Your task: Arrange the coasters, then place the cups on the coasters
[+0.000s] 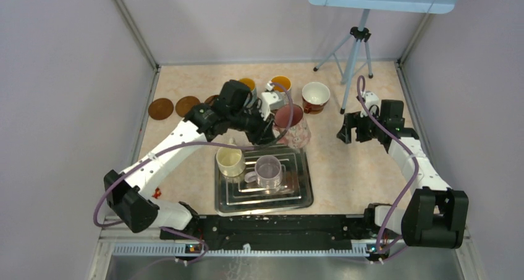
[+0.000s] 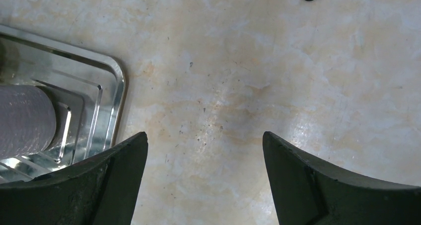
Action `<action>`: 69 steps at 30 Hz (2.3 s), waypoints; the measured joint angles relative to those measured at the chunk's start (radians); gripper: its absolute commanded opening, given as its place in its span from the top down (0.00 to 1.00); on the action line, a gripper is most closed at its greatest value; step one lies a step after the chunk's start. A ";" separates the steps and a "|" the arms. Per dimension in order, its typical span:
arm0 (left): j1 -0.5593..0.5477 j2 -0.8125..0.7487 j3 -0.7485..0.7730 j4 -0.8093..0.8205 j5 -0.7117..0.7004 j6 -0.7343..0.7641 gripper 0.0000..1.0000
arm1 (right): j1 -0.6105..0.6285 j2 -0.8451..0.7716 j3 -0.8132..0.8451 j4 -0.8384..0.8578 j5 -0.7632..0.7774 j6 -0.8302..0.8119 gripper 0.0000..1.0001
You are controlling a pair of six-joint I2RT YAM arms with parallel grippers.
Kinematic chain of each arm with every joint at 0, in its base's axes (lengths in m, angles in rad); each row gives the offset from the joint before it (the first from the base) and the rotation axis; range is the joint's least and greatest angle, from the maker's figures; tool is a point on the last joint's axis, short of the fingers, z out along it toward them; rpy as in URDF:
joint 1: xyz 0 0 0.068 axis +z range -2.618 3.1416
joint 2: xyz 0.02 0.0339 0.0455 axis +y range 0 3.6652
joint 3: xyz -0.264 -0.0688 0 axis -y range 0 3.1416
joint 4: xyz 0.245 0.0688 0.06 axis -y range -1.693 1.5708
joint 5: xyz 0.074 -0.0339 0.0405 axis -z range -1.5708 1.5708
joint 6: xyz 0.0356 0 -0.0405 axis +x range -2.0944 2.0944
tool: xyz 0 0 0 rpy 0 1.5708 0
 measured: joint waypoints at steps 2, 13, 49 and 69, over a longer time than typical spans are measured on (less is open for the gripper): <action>0.060 0.000 0.036 -0.005 -0.014 0.001 1.00 | 0.000 0.000 0.000 0.000 -0.004 0.000 0.16; 0.603 0.082 0.244 -0.122 -0.017 0.140 1.00 | 0.000 0.001 0.004 -0.007 -0.040 0.000 0.16; 0.854 0.415 0.146 0.097 -0.079 0.454 1.00 | 0.000 0.048 0.061 -0.030 -0.108 0.018 0.16; 0.787 0.512 0.109 0.182 -0.171 0.468 1.00 | 0.000 0.048 0.061 -0.029 -0.109 0.018 0.16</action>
